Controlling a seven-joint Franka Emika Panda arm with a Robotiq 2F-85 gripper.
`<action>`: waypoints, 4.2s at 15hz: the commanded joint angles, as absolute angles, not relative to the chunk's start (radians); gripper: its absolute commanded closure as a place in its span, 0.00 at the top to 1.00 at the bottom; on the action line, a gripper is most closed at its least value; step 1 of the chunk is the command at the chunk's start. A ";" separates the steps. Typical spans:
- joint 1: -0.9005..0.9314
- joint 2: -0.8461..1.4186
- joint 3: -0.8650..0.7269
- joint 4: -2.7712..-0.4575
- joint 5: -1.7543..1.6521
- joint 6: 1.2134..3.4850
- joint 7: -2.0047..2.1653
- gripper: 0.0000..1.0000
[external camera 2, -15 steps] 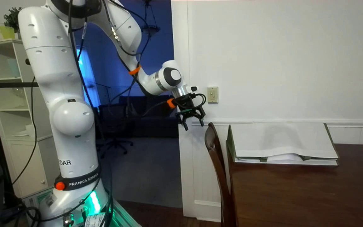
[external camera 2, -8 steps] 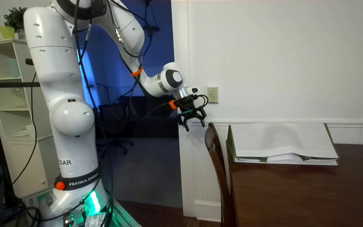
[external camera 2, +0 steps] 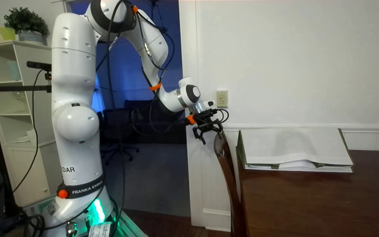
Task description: Pull the chair on the left backwards away from the table
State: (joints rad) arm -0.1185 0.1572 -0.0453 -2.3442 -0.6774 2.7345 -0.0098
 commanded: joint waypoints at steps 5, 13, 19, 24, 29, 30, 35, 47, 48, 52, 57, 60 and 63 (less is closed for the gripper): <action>-0.100 0.358 -0.068 -2.191 -0.574 2.723 -0.096 1.00; -0.120 0.393 -0.008 -2.141 -0.296 2.573 -0.304 1.00; -0.149 0.388 0.038 -2.103 -0.139 2.427 -0.456 1.00; -0.147 0.379 0.048 -2.106 -0.111 2.376 -0.526 1.00; -0.145 0.377 0.050 -2.104 -0.111 2.327 -0.542 1.00; -0.143 0.373 0.052 -2.108 -0.111 2.320 -0.545 1.00; -0.137 0.342 0.080 -2.134 -0.091 2.257 -0.582 1.00; -0.116 0.282 0.153 -2.189 0.122 2.086 -0.729 1.00; -0.113 0.278 0.157 -2.194 0.148 2.075 -0.738 1.00; -0.094 0.260 0.171 -2.211 0.247 2.045 -0.752 1.00; -0.061 0.243 0.185 -2.234 0.352 2.026 -0.738 1.00; -0.046 0.236 0.186 -2.245 0.387 2.020 -0.729 1.00; -0.037 0.232 0.180 -2.252 0.400 2.062 -0.722 1.00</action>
State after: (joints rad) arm -0.0615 0.2716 0.1719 -2.2089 0.3326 2.0587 -0.7283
